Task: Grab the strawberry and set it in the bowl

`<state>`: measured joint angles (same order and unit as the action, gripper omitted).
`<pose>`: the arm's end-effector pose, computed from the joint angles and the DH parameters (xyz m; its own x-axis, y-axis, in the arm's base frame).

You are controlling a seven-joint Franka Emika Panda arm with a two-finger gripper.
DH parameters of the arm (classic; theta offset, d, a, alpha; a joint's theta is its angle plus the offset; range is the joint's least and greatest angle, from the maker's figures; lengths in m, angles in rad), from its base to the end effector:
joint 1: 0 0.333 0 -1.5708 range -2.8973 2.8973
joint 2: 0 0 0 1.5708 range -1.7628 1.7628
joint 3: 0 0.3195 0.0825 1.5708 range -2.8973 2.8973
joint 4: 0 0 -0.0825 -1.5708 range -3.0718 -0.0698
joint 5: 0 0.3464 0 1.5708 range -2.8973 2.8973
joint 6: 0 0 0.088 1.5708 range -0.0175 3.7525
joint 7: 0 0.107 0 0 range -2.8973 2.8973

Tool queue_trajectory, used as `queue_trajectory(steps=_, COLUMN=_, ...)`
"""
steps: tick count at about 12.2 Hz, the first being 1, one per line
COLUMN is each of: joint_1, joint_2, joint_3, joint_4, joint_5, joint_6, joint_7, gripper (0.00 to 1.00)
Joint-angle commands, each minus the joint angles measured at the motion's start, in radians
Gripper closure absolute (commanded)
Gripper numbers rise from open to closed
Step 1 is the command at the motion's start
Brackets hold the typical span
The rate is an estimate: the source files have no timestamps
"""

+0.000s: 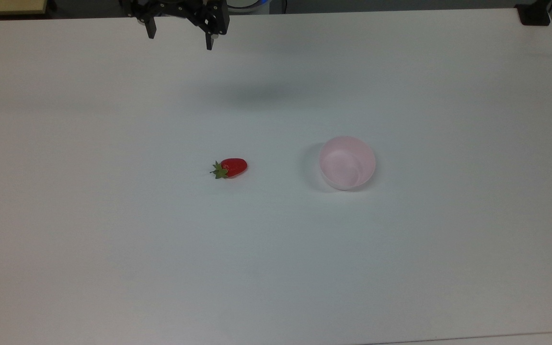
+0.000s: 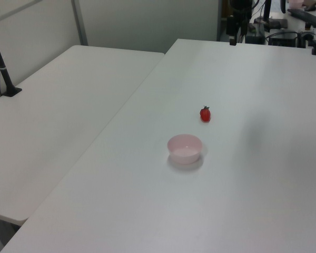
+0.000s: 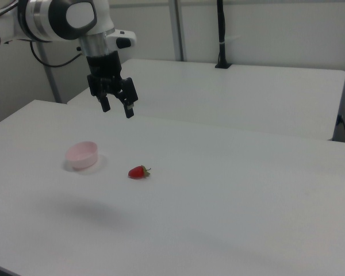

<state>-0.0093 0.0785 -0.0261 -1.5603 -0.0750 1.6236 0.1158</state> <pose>0.5443 -0.0264 0.5958 0.9892 -0.1463 -0.0064 -0.1454 -0.9863 0.0780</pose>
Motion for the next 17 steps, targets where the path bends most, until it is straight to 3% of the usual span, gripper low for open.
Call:
queue_trajectory(steps=1, joint_1=0.0, joint_2=-0.022, joint_3=-0.002, joint_4=-0.021, joint_5=0.008, joint_6=-0.013, joint_7=-0.005, gripper=0.0)
queue_trajectory(steps=9, joint_1=0.011, joint_2=0.007, joint_3=0.0, joint_4=-0.023, joint_5=0.012, joint_6=0.007, joint_7=-0.007, gripper=0.0)
queue_trajectory(steps=14, joint_1=0.034, joint_2=0.139, joint_3=0.009, joint_4=-0.021, joint_5=0.021, joint_6=0.142, joint_7=0.016, gripper=0.0)
queue_trajectory(steps=17, joint_1=0.045, joint_2=0.223, joint_3=0.009, joint_4=-0.021, joint_5=0.021, joint_6=0.209, joint_7=0.174, gripper=0.0)
